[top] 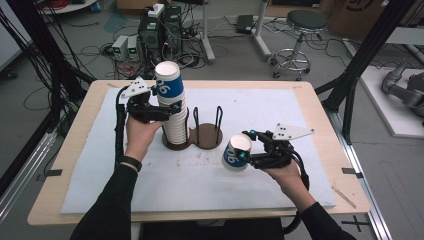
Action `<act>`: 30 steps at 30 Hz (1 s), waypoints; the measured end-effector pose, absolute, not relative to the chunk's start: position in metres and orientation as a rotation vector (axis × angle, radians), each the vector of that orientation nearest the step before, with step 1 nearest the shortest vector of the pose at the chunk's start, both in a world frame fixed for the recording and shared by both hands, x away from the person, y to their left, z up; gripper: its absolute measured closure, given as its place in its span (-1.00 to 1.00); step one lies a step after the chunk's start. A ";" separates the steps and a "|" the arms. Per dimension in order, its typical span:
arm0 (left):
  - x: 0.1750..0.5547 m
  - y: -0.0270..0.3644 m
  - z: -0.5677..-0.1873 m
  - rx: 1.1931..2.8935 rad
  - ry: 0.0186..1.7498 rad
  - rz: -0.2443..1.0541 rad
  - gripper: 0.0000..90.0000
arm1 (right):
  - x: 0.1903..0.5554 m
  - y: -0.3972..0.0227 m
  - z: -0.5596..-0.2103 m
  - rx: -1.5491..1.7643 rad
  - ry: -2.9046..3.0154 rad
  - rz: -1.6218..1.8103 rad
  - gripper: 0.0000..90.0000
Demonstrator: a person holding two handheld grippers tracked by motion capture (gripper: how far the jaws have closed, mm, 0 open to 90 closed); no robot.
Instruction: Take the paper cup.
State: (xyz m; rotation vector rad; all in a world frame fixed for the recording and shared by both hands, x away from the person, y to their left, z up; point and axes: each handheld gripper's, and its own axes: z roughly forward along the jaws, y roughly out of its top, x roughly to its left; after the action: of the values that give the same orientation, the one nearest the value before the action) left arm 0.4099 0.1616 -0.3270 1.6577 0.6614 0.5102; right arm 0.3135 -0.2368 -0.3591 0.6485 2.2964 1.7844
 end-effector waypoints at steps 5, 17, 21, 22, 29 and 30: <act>0.404 0.164 -0.322 1.637 0.651 0.539 -0.75 | 0.314 -0.238 -0.359 0.652 2.295 1.785 -0.32; 0.382 0.174 -0.314 1.625 0.636 0.582 -0.75 | 0.314 -0.240 -0.359 0.660 2.287 1.781 -0.32; 0.375 0.177 -0.318 1.617 0.637 0.578 -0.75 | 0.314 -0.240 -0.359 0.664 2.287 1.781 -0.31; 0.373 0.178 -0.320 1.614 0.636 0.577 -0.75 | 0.314 -0.240 -0.359 0.660 2.286 1.781 -0.32; 0.359 0.184 -0.329 1.594 0.647 0.561 -0.75 | 0.315 -0.242 -0.359 0.662 2.279 1.774 -0.31; 0.357 0.185 -0.330 1.595 0.647 0.553 -0.75 | 0.315 -0.242 -0.359 0.668 2.283 1.777 -0.31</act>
State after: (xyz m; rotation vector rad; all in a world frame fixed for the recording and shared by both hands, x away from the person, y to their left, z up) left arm 0.3566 0.1851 -0.3302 1.5954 0.6469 0.5526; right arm 0.3146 -0.2418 -0.3593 0.6676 2.2829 1.7771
